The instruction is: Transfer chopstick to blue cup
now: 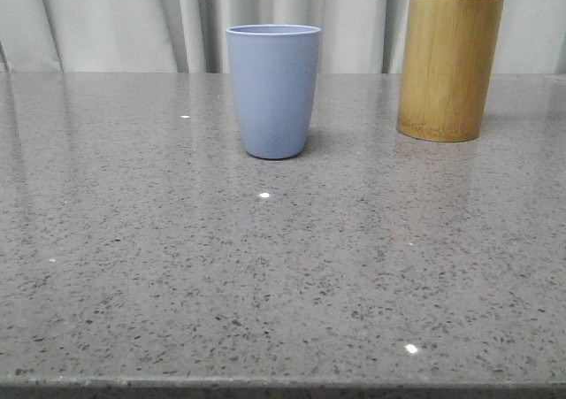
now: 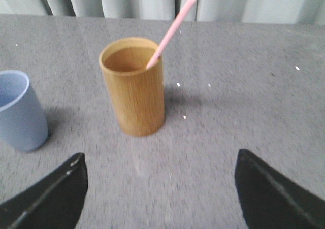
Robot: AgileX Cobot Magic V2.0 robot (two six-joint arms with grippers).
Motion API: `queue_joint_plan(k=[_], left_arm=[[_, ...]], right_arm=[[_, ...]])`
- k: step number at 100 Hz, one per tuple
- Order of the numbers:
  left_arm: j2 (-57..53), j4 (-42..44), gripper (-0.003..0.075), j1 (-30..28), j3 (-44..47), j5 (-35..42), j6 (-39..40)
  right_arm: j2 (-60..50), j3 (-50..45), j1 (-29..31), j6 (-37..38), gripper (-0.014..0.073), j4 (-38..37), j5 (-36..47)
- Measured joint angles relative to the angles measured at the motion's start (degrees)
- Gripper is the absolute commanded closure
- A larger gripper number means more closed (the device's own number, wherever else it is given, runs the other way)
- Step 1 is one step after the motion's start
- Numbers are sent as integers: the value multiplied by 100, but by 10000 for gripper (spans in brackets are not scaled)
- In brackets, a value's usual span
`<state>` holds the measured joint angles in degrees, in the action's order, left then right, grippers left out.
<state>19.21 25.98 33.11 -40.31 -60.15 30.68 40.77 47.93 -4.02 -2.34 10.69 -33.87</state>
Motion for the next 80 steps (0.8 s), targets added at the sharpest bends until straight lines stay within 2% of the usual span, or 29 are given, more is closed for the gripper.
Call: queue_joint_plan(k=[27,53,80], left_arm=[[0,69,330,0,0,0,0],[0,117,330,0,0,0,0],[0,209,330,0,0,0,0]], right_arm=[[1338,-74,-27,-68,1,222,1827],[2173,-94,-471,-68,1,284,3163],[2947,-94,-533,66,1,318,4542]])
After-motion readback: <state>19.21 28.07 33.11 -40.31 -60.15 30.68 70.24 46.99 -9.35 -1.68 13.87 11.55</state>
